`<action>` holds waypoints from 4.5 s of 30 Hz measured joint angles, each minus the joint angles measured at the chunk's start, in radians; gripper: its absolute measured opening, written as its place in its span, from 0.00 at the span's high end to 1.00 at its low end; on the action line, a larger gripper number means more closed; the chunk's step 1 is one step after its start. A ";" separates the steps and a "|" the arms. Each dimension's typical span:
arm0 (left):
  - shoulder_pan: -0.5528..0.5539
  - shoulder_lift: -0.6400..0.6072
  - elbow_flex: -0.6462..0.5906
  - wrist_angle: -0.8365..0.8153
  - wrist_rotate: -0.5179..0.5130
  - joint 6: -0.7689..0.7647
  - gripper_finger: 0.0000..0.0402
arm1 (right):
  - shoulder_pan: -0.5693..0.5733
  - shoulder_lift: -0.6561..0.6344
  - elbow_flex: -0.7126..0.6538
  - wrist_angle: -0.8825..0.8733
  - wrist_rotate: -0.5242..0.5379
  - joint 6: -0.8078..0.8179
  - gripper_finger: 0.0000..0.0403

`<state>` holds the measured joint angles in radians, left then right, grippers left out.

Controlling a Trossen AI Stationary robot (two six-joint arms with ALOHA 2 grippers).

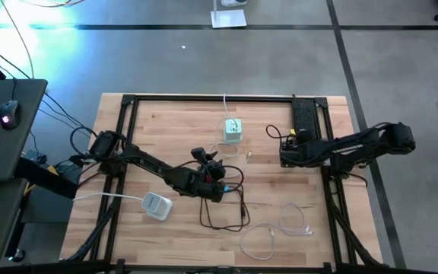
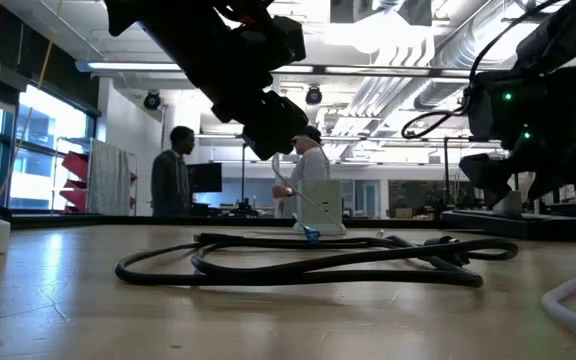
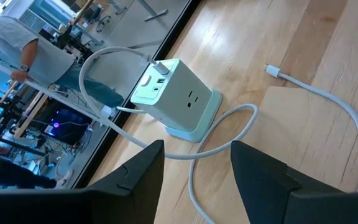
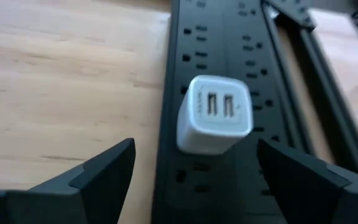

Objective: Insert USB
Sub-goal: Insert the white charger cable into the white charger adapter

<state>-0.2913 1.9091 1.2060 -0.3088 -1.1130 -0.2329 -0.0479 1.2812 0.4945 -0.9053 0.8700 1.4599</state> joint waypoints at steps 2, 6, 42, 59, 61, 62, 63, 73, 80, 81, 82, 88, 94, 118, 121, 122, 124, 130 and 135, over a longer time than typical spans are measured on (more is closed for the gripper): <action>0.000 0.000 0.000 0.000 0.000 0.000 0.59 | 0.000 0.000 0.038 -0.059 0.018 -0.002 0.21; 0.000 0.000 0.000 0.000 0.000 0.000 0.59 | -0.003 -0.001 0.124 -0.149 0.021 -0.057 0.22; -0.013 -0.016 0.000 -0.016 -0.005 0.044 0.59 | 0.583 0.015 0.327 0.435 -0.944 -0.441 0.72; -0.031 -0.016 0.000 0.159 0.009 0.191 0.59 | 0.848 0.403 0.374 0.747 -0.951 0.200 0.59; -0.035 -0.016 0.000 0.186 0.010 0.213 0.59 | 0.841 0.449 0.409 0.716 -0.949 0.190 0.56; -0.037 -0.016 0.000 0.199 0.011 0.224 0.59 | 0.839 0.471 0.430 0.687 -0.941 0.190 0.54; -0.038 -0.016 0.000 0.211 0.011 0.235 0.59 | 0.837 0.494 0.453 0.645 -0.930 0.194 0.54; -0.039 -0.016 0.000 0.315 0.087 0.276 0.59 | 0.834 0.563 0.573 0.400 -0.850 0.223 0.55; -0.039 -0.016 0.000 0.324 0.087 0.290 0.59 | 0.827 0.563 0.574 0.349 -0.781 0.219 0.60; -0.039 -0.016 0.000 0.324 0.088 0.290 0.59 | 0.826 0.563 0.574 0.347 -0.763 0.218 0.61; -0.039 -0.016 0.000 0.324 0.091 0.290 0.59 | 0.825 0.563 0.573 0.346 -0.750 0.216 0.63; -0.039 -0.015 0.000 0.331 0.123 0.289 0.59 | 0.818 0.565 0.570 0.356 -0.700 0.168 0.86; -0.033 -0.015 0.000 0.347 0.225 0.287 0.59 | 0.809 0.492 0.568 0.342 -0.684 0.065 0.98; 0.068 0.203 0.000 0.835 1.110 0.234 0.58 | 0.636 0.315 0.570 0.237 -0.523 -0.457 1.00; 0.077 0.229 0.000 0.858 1.110 0.215 0.58 | 0.619 0.317 0.570 0.248 -0.518 -0.500 1.00; 0.078 0.239 0.000 0.870 1.110 0.209 0.58 | 0.614 0.317 0.570 0.259 -0.515 -0.517 1.00; 0.079 0.256 0.000 0.920 1.120 0.201 0.58 | 0.604 0.317 0.570 0.267 -0.509 -0.526 1.00; 0.077 0.292 0.000 1.061 1.143 0.162 0.58 | 0.575 0.317 0.570 0.300 -0.480 -0.574 0.96; 0.078 0.293 0.000 1.070 1.121 0.147 0.60 | 0.564 0.317 0.570 0.327 -0.454 -0.583 0.97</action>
<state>-0.2134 2.2017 1.2060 0.7609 0.0079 -0.0856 0.5159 1.5986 1.0649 -0.5785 0.4156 0.8772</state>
